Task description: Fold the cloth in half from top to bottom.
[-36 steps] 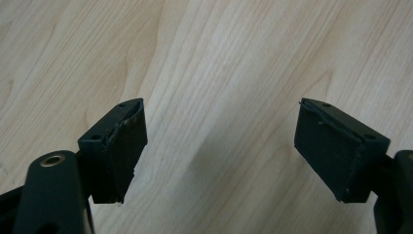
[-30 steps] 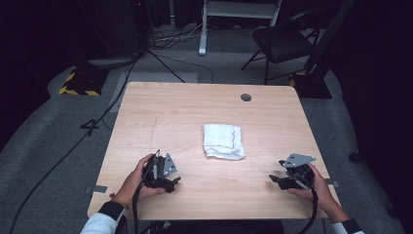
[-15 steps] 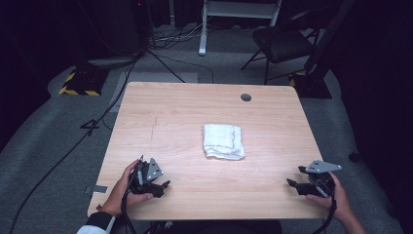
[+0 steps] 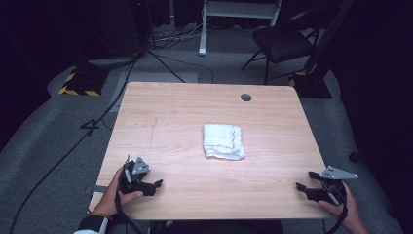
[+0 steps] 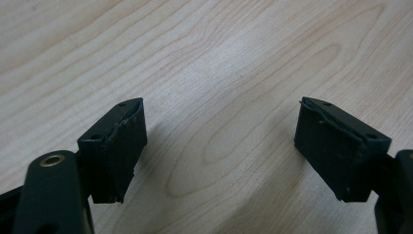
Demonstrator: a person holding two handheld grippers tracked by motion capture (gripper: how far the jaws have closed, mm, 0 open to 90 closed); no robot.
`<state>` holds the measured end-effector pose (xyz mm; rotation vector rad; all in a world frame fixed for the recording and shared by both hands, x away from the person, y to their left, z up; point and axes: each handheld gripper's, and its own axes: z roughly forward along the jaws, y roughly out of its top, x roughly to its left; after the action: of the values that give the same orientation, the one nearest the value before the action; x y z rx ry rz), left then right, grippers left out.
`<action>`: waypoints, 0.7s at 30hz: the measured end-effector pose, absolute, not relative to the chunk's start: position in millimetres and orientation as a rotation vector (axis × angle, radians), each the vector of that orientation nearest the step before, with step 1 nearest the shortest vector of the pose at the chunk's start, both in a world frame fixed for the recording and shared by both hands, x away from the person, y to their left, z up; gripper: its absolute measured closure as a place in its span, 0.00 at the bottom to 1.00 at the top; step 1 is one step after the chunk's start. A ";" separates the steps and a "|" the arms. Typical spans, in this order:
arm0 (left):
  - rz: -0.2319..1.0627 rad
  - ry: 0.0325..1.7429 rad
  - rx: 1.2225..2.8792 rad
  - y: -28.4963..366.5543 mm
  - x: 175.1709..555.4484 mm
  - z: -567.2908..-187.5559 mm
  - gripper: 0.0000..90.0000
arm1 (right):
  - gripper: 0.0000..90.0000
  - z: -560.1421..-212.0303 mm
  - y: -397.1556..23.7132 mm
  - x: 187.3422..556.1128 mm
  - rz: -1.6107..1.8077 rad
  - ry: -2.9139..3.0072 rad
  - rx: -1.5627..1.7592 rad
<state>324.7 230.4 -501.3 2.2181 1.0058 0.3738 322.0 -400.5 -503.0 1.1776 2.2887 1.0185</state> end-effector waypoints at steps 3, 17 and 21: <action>0.386 0.989 2.200 231.5 324.1 -503.7 0.20 | 0.26 -503.3 -400.1 322.1 1.019 2.284 1.180; 0.386 1.002 2.197 229.7 325.5 -503.9 0.18 | 0.25 -503.5 -399.5 323.9 1.006 2.254 1.214; 0.384 0.999 2.199 229.8 325.9 -503.8 0.18 | 0.25 -503.4 -399.5 324.1 1.004 2.250 1.219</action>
<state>325.9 229.8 -503.8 2.1986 0.9993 0.3835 324.1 -399.5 -503.4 1.2186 2.2501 1.0036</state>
